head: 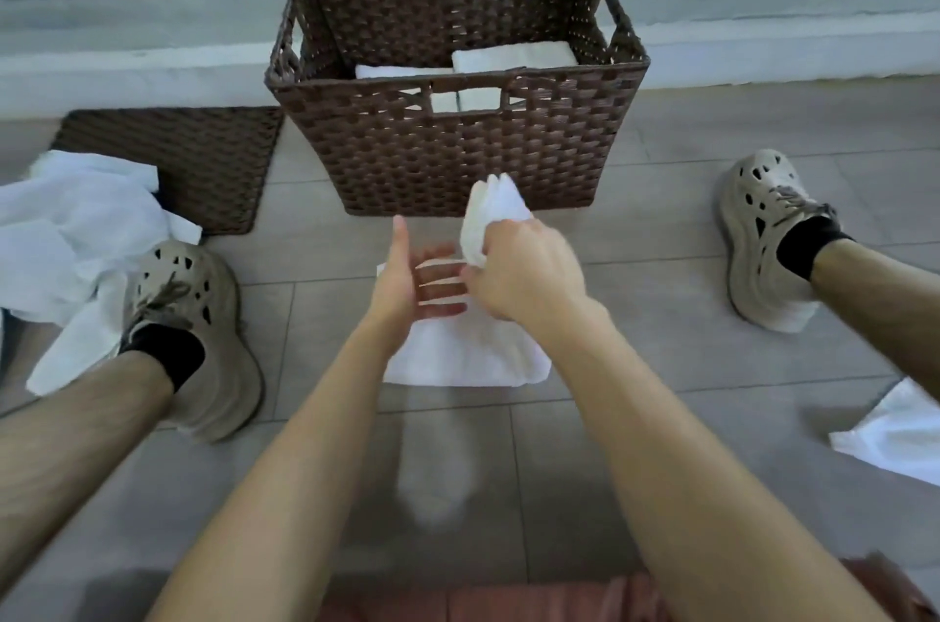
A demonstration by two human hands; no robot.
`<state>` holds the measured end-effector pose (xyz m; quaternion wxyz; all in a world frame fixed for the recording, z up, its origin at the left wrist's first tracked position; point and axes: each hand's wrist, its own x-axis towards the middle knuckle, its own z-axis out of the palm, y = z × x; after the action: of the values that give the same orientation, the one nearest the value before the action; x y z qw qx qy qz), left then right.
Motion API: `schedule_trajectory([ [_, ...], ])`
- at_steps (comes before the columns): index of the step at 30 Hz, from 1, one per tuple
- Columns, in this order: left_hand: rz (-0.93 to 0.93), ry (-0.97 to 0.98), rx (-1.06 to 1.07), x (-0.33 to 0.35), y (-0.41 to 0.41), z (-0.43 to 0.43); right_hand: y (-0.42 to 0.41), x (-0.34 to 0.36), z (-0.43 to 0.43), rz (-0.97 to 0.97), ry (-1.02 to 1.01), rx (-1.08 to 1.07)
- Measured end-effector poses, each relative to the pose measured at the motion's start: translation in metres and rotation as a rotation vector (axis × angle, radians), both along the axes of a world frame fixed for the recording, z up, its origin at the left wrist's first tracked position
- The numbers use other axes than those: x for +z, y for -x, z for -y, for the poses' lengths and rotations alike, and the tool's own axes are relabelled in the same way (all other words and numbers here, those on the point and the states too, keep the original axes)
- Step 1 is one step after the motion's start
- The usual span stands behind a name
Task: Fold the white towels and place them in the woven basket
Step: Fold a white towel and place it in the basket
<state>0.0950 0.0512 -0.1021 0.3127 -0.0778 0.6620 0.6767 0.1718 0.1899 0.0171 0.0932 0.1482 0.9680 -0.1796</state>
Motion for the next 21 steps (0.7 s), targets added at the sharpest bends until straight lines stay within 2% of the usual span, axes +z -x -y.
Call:
schedule_trajectory([
  [2,0.084,0.033,-0.083,0.000,0.018,0.029,0.007,-0.018,0.035,0.180,0.222,0.106],
  [3,0.059,0.130,-0.131,-0.005,0.022,0.040,0.006,-0.032,0.040,0.207,0.305,0.074],
  [5,-0.059,0.386,-0.201,-0.024,0.030,0.056,0.001,-0.065,0.030,0.049,0.315,-0.153],
  [7,-0.083,0.508,-0.197,-0.034,0.027,0.064,-0.007,-0.096,0.009,-0.082,0.203,-0.399],
  [9,-0.072,0.516,-0.184,-0.030,0.021,0.066,-0.013,-0.116,-0.008,0.043,0.236,-0.545],
  [12,-0.098,0.551,-0.175,-0.030,0.015,0.071,-0.009,-0.133,-0.021,0.169,0.423,-0.650],
  [14,-0.079,0.517,-0.112,-0.028,0.011,0.074,-0.003,-0.137,-0.023,0.219,0.537,-0.634],
  [18,0.034,0.327,0.088,-0.031,0.009,0.084,0.004,-0.142,-0.023,0.339,0.775,-0.615],
  [21,0.019,0.363,0.108,-0.038,0.010,0.093,0.002,-0.149,-0.022,0.360,0.833,-0.611],
])
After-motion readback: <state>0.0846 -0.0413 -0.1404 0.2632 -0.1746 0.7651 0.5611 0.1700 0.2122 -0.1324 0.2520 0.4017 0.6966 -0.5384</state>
